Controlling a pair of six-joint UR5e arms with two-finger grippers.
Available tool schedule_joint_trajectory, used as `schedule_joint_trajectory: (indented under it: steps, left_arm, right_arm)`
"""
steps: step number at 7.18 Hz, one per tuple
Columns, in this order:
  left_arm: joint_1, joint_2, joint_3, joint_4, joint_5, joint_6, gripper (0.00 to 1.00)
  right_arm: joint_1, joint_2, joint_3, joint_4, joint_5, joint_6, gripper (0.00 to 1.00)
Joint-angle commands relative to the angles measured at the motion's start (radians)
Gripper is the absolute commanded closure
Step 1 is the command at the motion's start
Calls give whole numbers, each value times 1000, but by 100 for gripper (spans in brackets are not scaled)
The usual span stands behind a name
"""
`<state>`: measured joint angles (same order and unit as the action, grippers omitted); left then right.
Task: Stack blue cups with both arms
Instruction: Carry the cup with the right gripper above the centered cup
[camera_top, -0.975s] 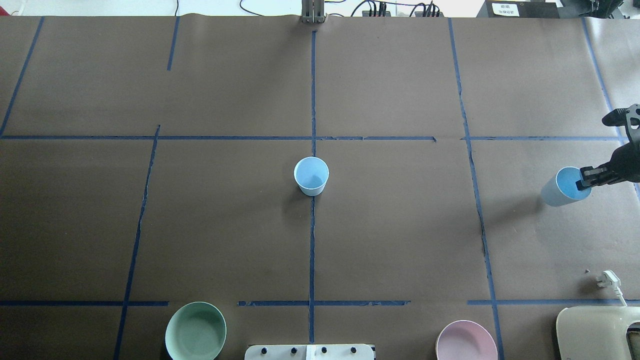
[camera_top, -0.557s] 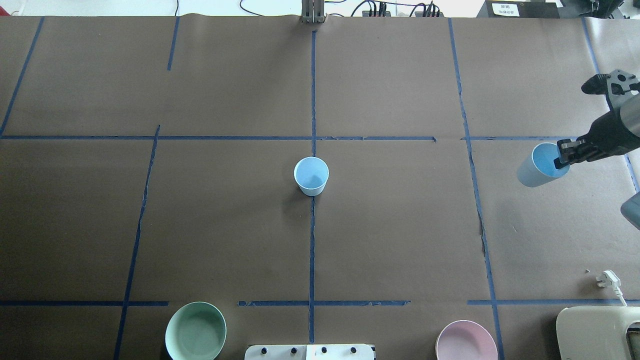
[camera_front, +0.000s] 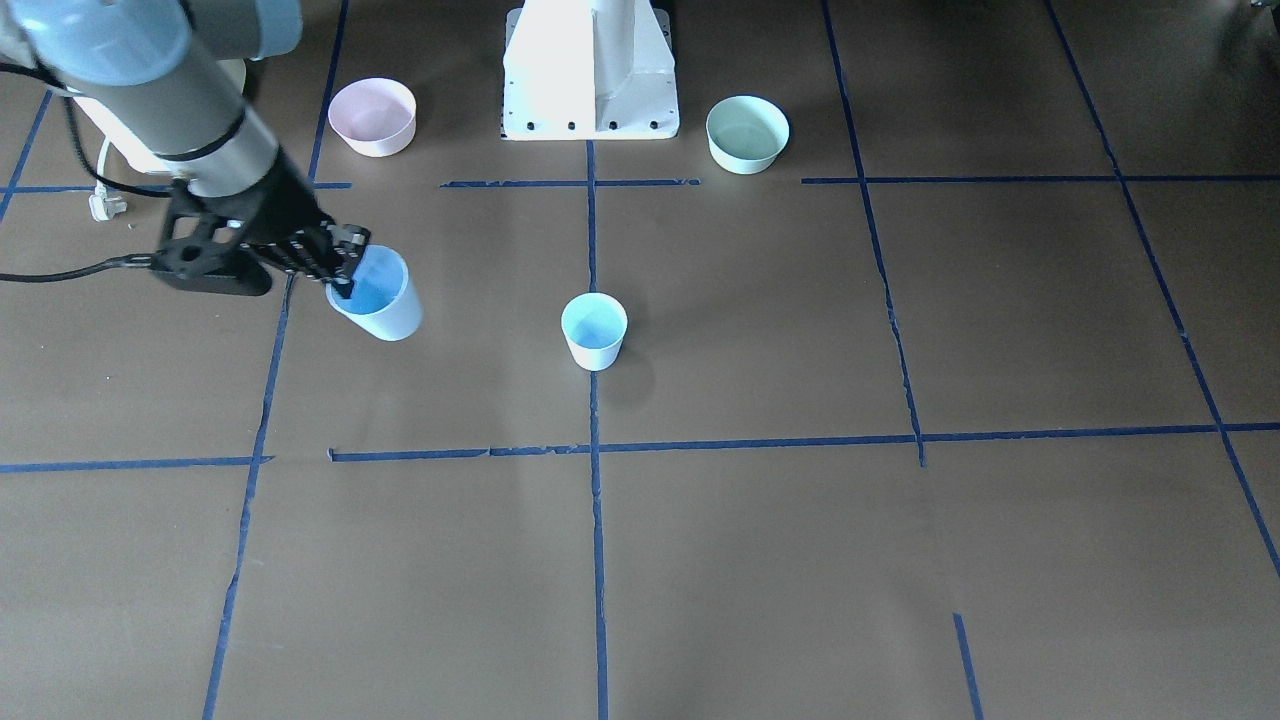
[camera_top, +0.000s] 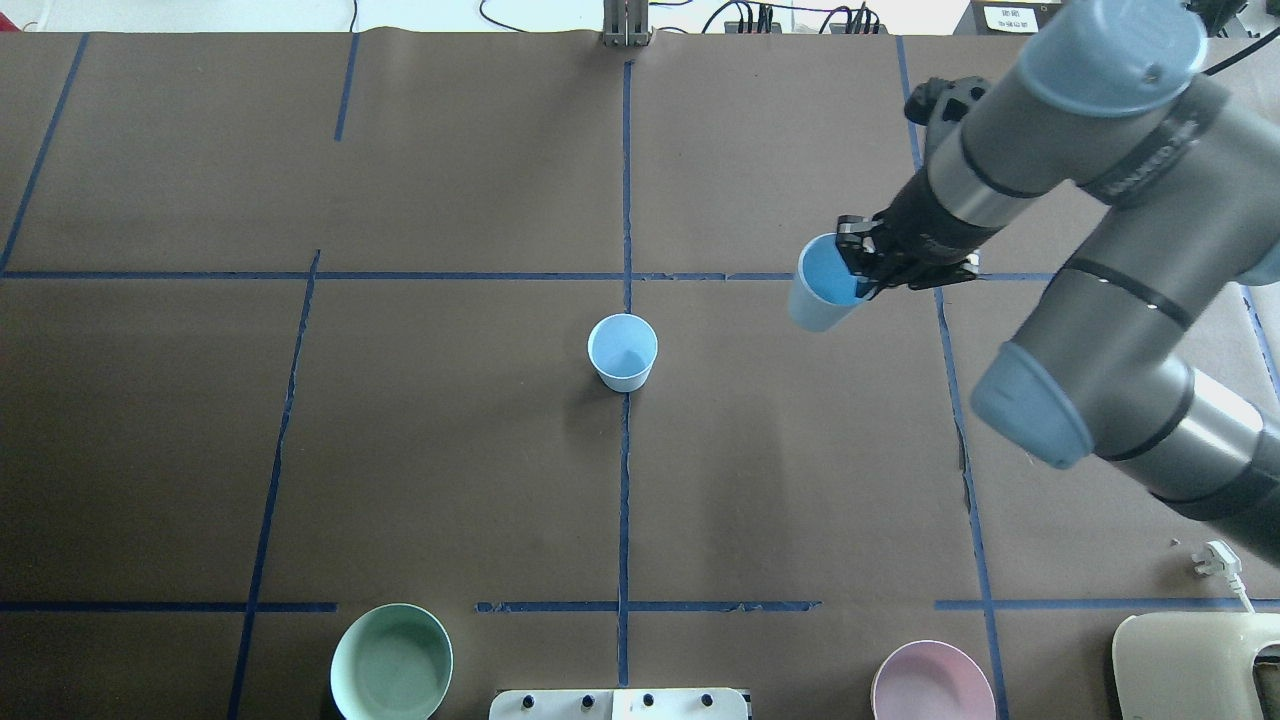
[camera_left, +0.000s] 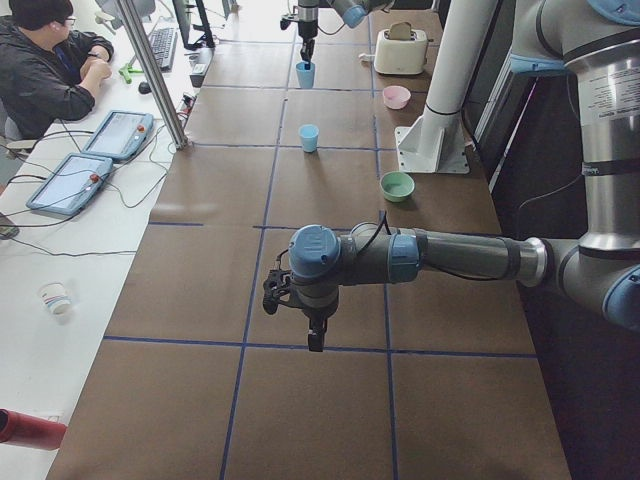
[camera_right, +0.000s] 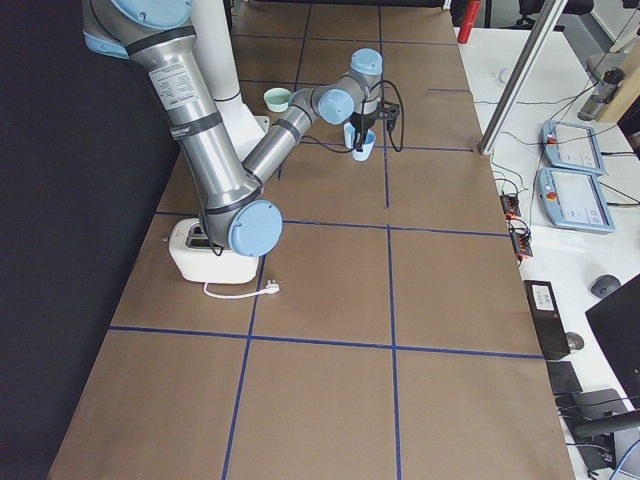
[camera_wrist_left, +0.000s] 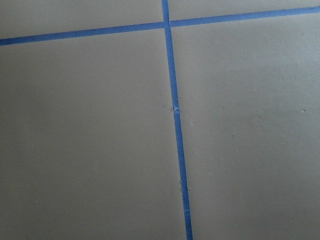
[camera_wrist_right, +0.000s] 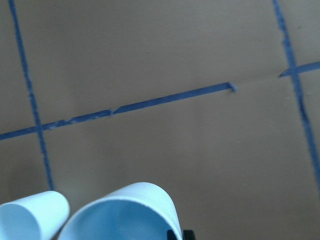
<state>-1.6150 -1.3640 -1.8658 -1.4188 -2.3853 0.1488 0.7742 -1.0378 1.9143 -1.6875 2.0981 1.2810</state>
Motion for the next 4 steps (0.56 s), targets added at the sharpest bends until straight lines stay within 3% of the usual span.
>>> schedule_joint_trajectory:
  steps: [1,4]
  left_arm:
    - [0,-1,-3,0,0,-8,0]
    - [0,-1,-3,0,-5,-8,0]
  right_arm:
    - [-160,197,-99,-18,-163,229,100]
    - [-240,237,-150,-15,-268,284,100]
